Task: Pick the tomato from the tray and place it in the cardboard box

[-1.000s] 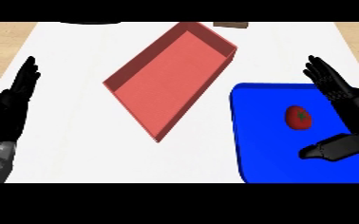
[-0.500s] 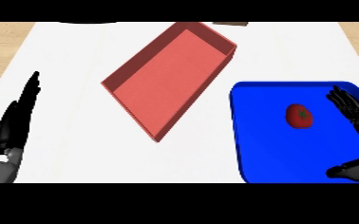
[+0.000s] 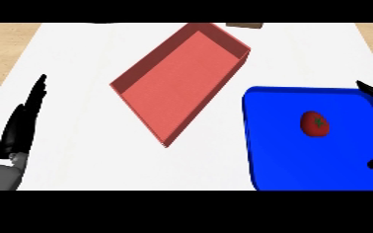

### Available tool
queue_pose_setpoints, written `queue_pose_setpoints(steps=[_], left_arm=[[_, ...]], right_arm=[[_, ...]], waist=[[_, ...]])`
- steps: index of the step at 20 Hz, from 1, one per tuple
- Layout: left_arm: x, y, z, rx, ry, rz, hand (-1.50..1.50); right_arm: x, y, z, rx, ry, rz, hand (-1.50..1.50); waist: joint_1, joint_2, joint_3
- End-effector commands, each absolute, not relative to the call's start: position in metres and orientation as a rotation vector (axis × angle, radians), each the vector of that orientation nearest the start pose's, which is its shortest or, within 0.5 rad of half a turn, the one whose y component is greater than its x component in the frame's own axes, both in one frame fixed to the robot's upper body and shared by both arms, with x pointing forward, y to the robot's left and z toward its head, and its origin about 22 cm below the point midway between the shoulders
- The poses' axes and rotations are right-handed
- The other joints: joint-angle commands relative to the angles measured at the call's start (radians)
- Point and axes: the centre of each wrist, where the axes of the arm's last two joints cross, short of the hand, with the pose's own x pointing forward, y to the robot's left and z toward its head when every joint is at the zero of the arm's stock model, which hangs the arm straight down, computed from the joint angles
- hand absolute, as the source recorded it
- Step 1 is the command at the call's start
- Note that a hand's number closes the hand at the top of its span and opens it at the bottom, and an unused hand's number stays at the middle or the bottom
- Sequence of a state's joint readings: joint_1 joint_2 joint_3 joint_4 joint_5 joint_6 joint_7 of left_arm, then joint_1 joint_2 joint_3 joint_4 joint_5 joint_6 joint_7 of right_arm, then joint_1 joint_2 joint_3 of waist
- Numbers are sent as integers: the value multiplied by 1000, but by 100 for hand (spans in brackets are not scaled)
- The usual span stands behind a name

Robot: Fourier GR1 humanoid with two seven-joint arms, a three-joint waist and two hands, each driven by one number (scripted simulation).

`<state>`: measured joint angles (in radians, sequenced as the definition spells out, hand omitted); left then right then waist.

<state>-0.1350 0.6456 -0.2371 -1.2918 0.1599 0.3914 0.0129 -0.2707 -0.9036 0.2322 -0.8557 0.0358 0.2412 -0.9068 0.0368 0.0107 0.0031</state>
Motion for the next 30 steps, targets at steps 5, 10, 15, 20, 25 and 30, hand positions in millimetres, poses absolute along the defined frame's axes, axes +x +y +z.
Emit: queue_pose_setpoints(steps=[5, 10, 15, 20, 25, 30], left_arm=[[267, 352, 15, 622, -1378, -236, 0], [259, 345, 23, 632, -1376, -224, 0], [264, 359, 13, 660, -1379, -213, 0], [273, 375, 21, 662, -1355, -220, 0], [266, 364, 8, 633, -1372, -223, 0], [257, 359, 8, 644, -1371, -216, 0]], right_arm=[[302, -473, 82, -262, -1404, 1417, -150], [332, -434, 76, -214, -1290, 1496, -150], [337, -420, 42, -258, -1234, 1552, -150], [351, -405, 41, -246, -1223, 1556, -150], [350, -410, 35, -238, -1224, 1543, -150], [351, -409, 39, -180, -1260, 1554, -150]], waist=[[-9, -6, -3], [-16, -10, -3], [-23, -8, -3], [-27, -9, -3], [-28, -9, -3], [-28, -10, -3]])
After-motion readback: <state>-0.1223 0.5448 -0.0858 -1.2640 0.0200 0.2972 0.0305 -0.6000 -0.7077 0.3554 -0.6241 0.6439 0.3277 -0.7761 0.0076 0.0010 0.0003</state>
